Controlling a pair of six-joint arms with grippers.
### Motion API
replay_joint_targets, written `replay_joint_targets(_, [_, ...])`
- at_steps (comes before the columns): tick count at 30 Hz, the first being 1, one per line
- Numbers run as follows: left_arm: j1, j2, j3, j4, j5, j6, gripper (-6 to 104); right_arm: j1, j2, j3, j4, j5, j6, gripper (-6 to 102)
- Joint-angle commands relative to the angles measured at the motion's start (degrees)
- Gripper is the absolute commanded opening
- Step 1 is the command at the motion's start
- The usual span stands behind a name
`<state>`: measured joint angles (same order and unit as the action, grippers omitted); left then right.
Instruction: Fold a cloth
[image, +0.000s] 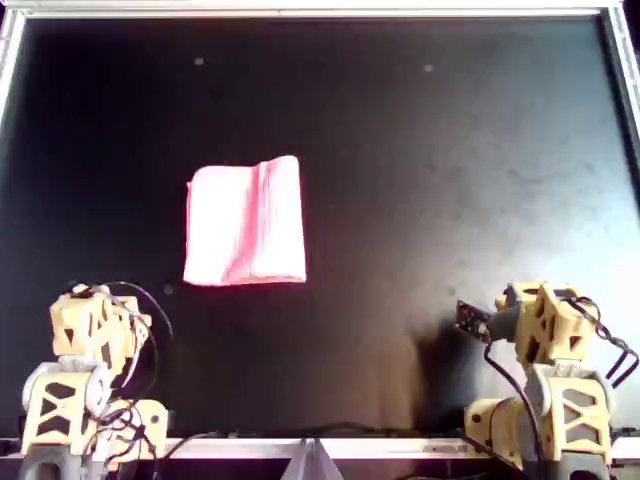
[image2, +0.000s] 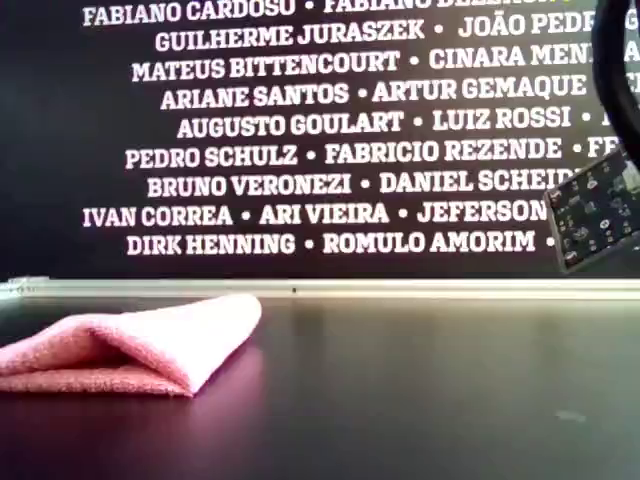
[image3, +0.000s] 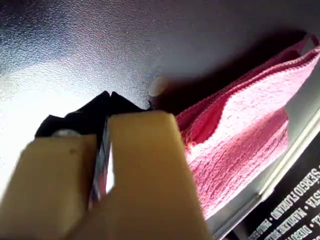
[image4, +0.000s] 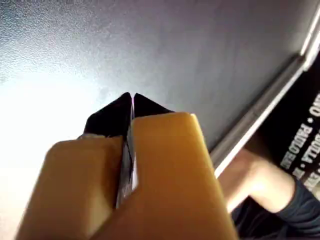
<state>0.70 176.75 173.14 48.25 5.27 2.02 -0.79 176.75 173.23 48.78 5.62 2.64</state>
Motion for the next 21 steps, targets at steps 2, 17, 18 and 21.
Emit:
replay_joint_targets(2, [0.6, 0.4, -0.6, 0.1, 0.1, 0.4, -1, 0.3, 2.0, 1.0, 0.6, 0.4, -0.26, 0])
replay_joint_targets(17, [0.6, -0.1, -0.6, 0.1, 0.1, -0.3, -1, 0.2, 2.0, 1.0, 0.6, 0.4, -0.18, 0])
replay_joint_targets(18, [0.6, -0.1, -0.6, 0.1, 0.1, -0.3, -1, 0.2, 2.0, 1.0, 0.6, 0.4, -0.18, 0])
replay_joint_targets(21, [0.6, -0.1, -0.6, 0.1, 0.1, -0.3, -1, 0.2, 2.0, 1.0, 0.6, 0.4, -0.18, 0])
